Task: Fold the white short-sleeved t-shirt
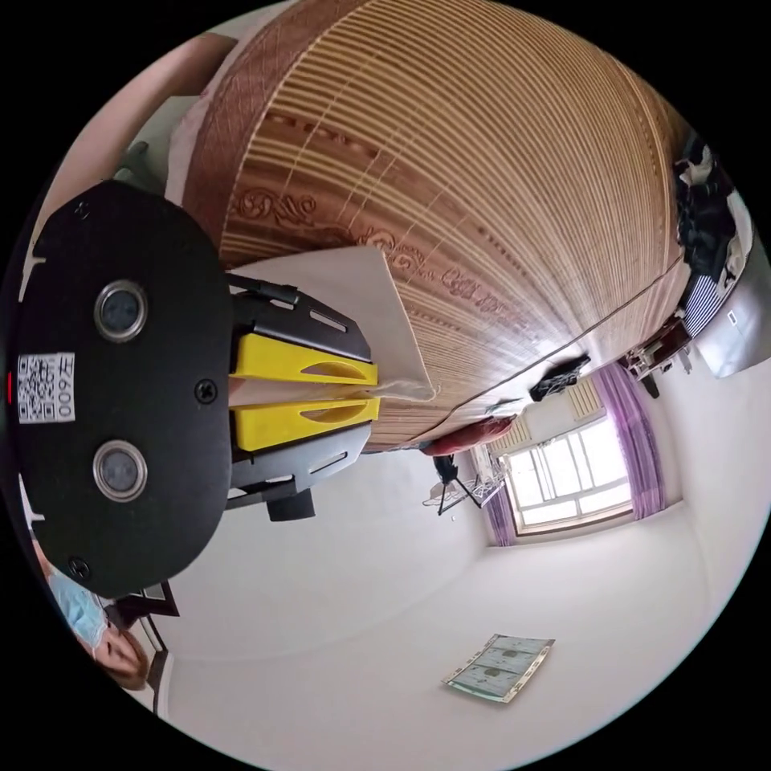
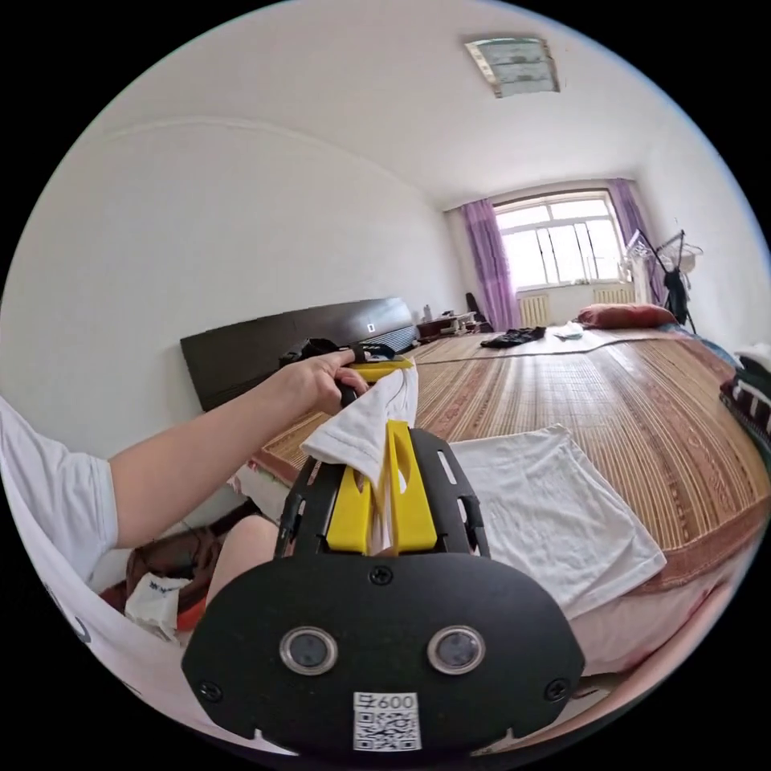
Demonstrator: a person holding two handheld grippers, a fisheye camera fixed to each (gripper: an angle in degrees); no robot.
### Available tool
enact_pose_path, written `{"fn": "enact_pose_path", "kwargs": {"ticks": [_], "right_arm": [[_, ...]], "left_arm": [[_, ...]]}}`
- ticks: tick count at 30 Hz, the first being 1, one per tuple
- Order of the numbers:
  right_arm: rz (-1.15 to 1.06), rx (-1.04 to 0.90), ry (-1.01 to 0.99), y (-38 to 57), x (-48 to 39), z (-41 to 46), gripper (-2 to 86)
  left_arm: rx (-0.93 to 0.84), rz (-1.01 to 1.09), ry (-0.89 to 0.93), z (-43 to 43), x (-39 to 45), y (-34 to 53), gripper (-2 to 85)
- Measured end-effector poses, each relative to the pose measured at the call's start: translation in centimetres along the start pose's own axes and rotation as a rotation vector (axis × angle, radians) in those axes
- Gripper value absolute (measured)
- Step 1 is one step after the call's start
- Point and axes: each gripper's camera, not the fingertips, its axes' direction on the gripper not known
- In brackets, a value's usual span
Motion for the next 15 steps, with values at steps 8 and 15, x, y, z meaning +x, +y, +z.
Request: {"fn": "enact_pose_path", "kwargs": {"ticks": [8, 15], "right_arm": [[0.377, -0.062, 0.087, 1.1, 17.3, -2.0, -0.8], [0.516, -0.067, 0.075, 1.8, 25.9, -3.2, -0.8]], "left_arm": [[-0.189, -0.008, -0.135, 15.3, 5.1, -2.0, 2.4], [-0.274, 0.006, -0.196, 23.1, 8.9, -2.9, 2.3]]}}
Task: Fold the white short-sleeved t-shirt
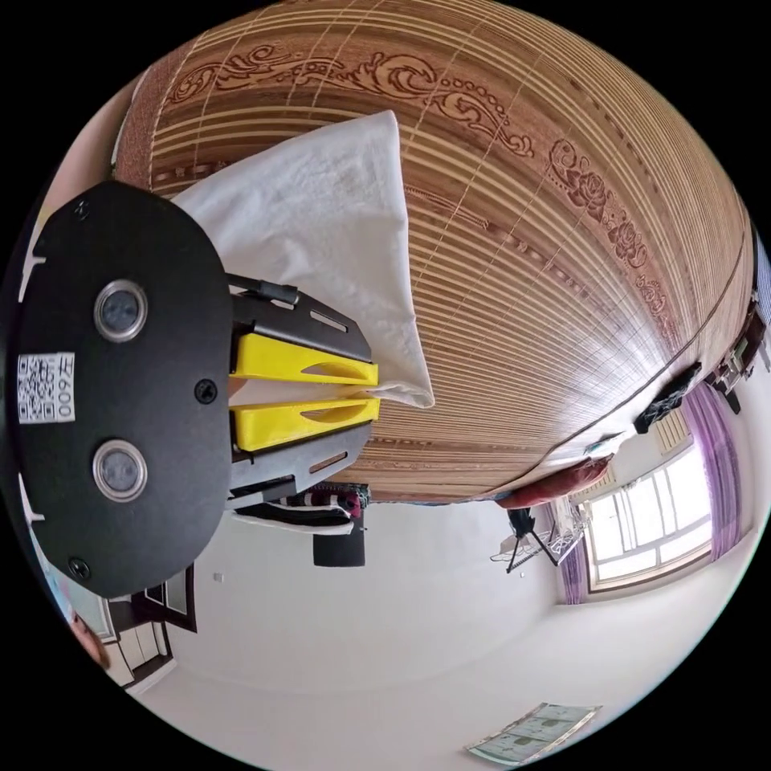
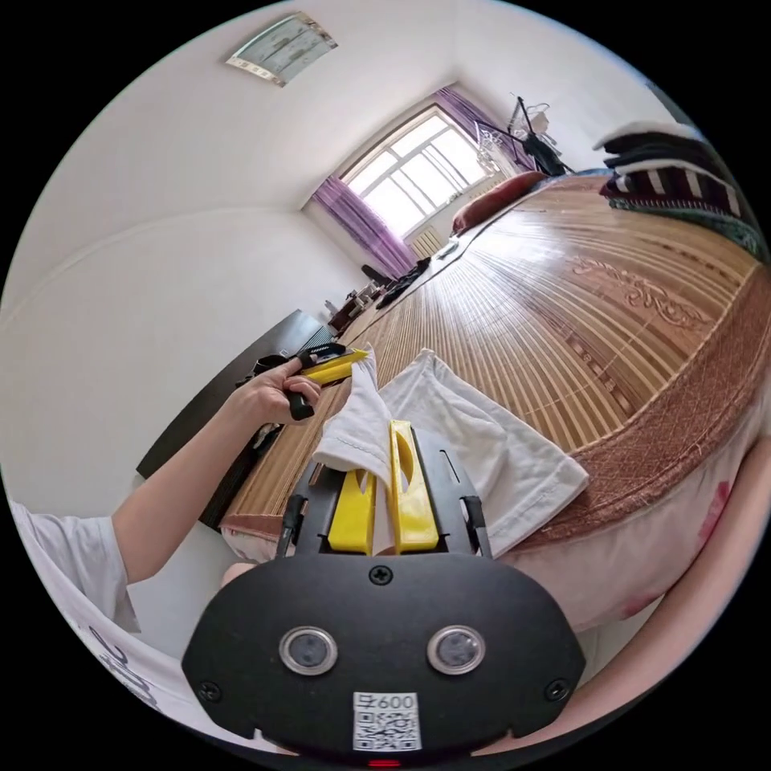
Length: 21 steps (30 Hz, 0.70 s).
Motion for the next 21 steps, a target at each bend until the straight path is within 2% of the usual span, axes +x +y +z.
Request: {"fn": "enact_pose_path", "kwargs": {"ticks": [11, 18, 20, 21], "right_arm": [[0.075, -0.046, 0.025, -4.7, 5.2, -0.6, -0.8], [0.071, -0.077, 0.045, -7.2, 6.0, -0.4, -0.8], [0.147, -0.091, 0.02, -8.1, 6.8, -0.4, -0.8], [0.172, -0.103, 0.014, -8.4, 7.1, -0.3, -0.8]], "left_arm": [[-0.046, -0.025, -0.062, 5.4, 5.4, -1.2, 2.4], [-0.005, -0.022, -0.094, 6.9, 7.8, 0.1, 3.2], [0.005, -0.02, -0.064, 7.2, 8.0, 0.4, 4.0], [0.012, -0.01, 0.007, 7.4, 7.8, 0.4, 4.7]]}}
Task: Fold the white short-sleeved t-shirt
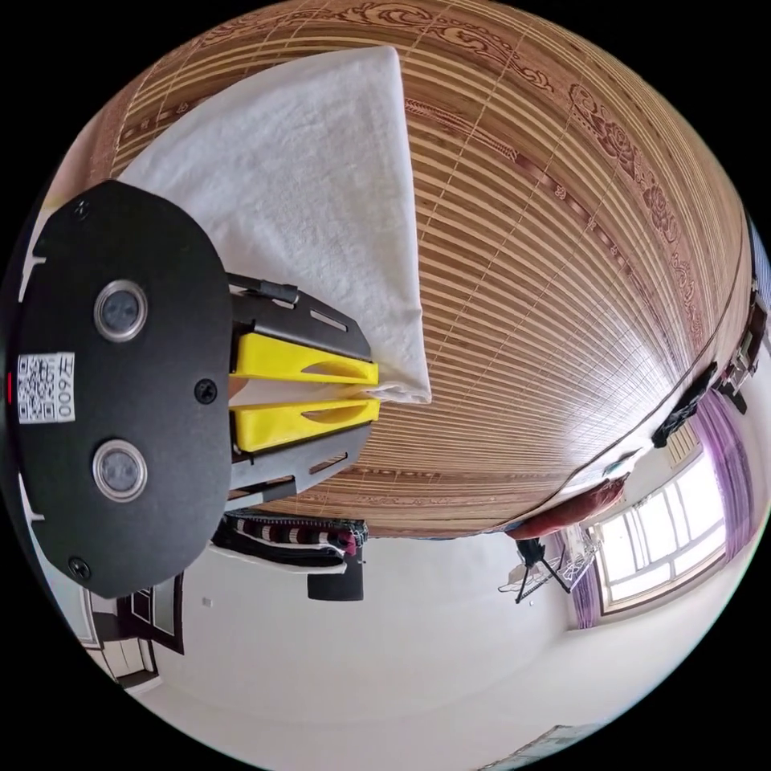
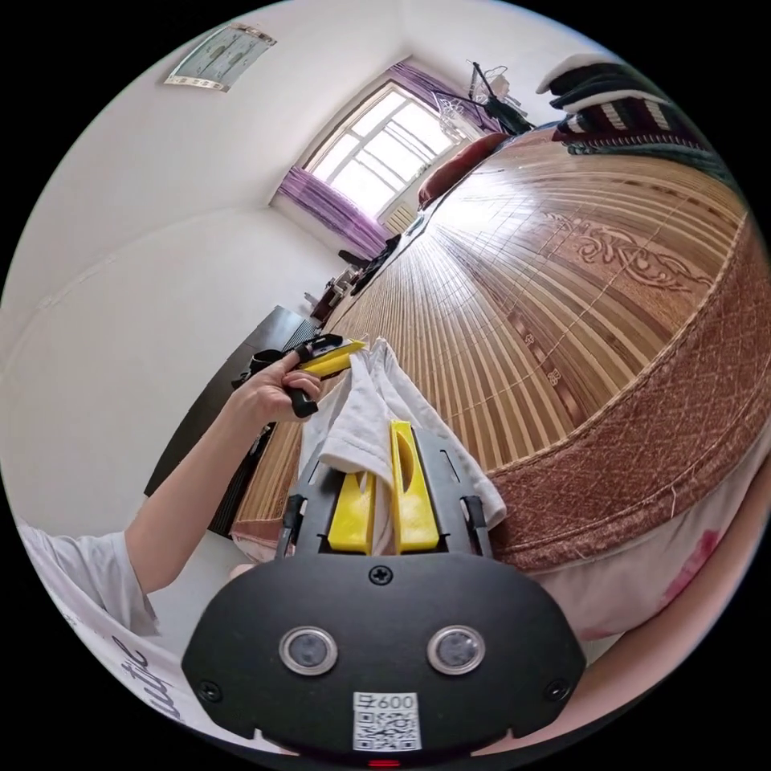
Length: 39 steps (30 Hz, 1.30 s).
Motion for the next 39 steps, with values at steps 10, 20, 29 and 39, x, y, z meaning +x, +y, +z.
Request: {"fn": "enact_pose_path", "kwargs": {"ticks": [10, 20, 29, 39], "right_arm": [[0.027, 0.18, 0.078, -3.0, -0.8, -8.4, -0.8], [-0.201, 0.038, 0.279, -5.4, -9.1, -5.5, 0.5], [-0.396, -0.327, 0.403, -9.3, -14.8, 1.3, 0.8], [-0.735, -0.643, 0.381, -16.7, -25.6, 18.4, -0.8]], "left_arm": [[0.139, 0.23, 0.025, -9.2, -1.1, 2.0, 2.6], [0.006, 0.623, -0.47, -8.8, 2.5, 9.3, 0.4], [0.022, 1.038, -1.028, -3.5, 5.2, 20.7, 0.7], [0.131, 0.589, -1.288, -13.6, -4.1, 34.8, 1.7]]}}
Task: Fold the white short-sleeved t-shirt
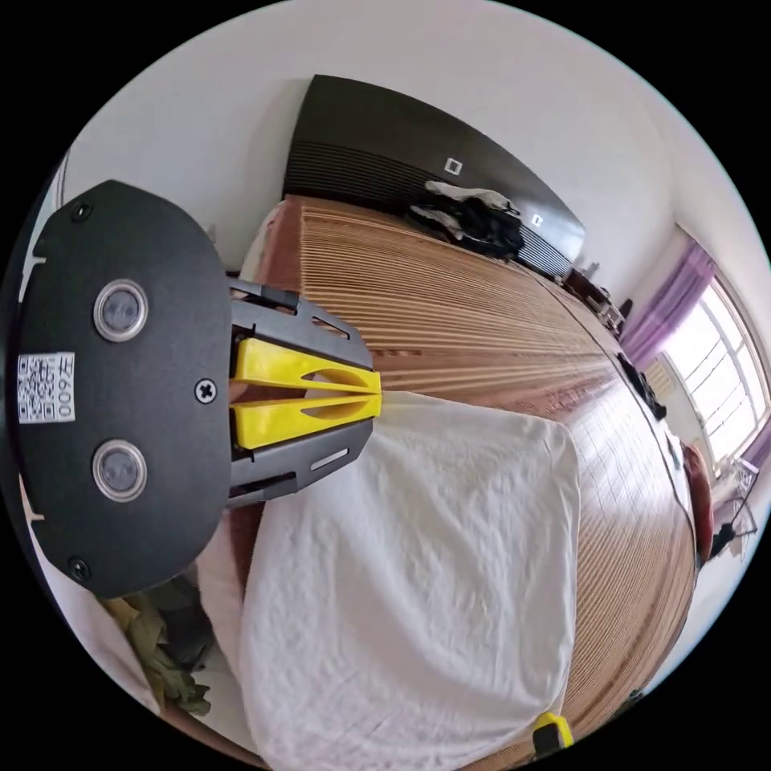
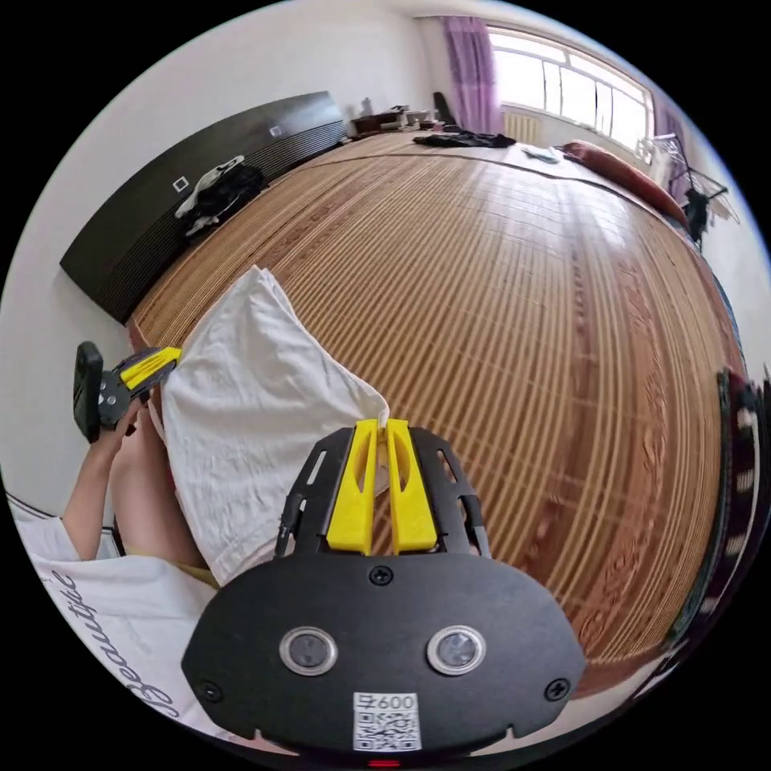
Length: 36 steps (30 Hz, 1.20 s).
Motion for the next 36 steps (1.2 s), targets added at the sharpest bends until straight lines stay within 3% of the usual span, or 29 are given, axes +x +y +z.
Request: {"fn": "enact_pose_path", "kwargs": {"ticks": [4, 6, 9, 11, 15, 17, 19, 22, 29, 36], "right_arm": [[-0.101, -0.069, 0.117, -5.0, -2.9, 0.2, -0.9], [-0.126, -0.074, 0.153, -5.3, -3.4, -0.5, -0.9], [-0.094, -0.004, 0.103, -4.6, -2.6, -2.6, -0.9], [-0.023, 0.05, -0.005, -4.0, -0.8, -4.1, -0.9], [0.046, 0.081, -0.156, -3.8, 1.9, -5.5, -0.9], [0.064, 0.078, -0.195, -3.9, 3.2, -6.1, -0.9], [0.07, 0.077, -0.216, -4.1, 3.9, -6.6, -0.9], [0.081, 0.061, -0.223, -4.9, 4.7, -7.2, -0.9], [0.033, 0.017, -0.14, -7.0, 5.4, -8.1, -0.8], [0.142, 0.092, -0.223, -6.0, 7.9, -9.1, -0.7]], "left_arm": [[0.077, -0.173, 0.305, 0.8, -7.8, 4.3, 5.2], [0.134, -0.272, 0.385, 1.8, -12.1, 3.9, 11.6], [0.224, -0.327, 0.63, 4.6, -17.4, 0.5, 13.4], [0.192, -0.289, 0.729, 7.6, -18.4, -2.8, 14.2], [0.113, -0.409, 0.881, 16.0, -19.1, -6.9, 15.0], [0.012, -0.347, 0.955, 19.0, -18.3, -8.2, 13.8], [-0.021, -0.298, 0.917, 20.5, -17.9, -8.5, 10.8], [0.084, -0.266, 0.86, 21.2, -18.8, -8.0, 3.5], [0.077, -0.25, 0.898, 24.6, -21.1, -8.1, 2.3], [0.048, -0.304, 0.961, 29.4, -23.5, -7.5, 3.6]]}}
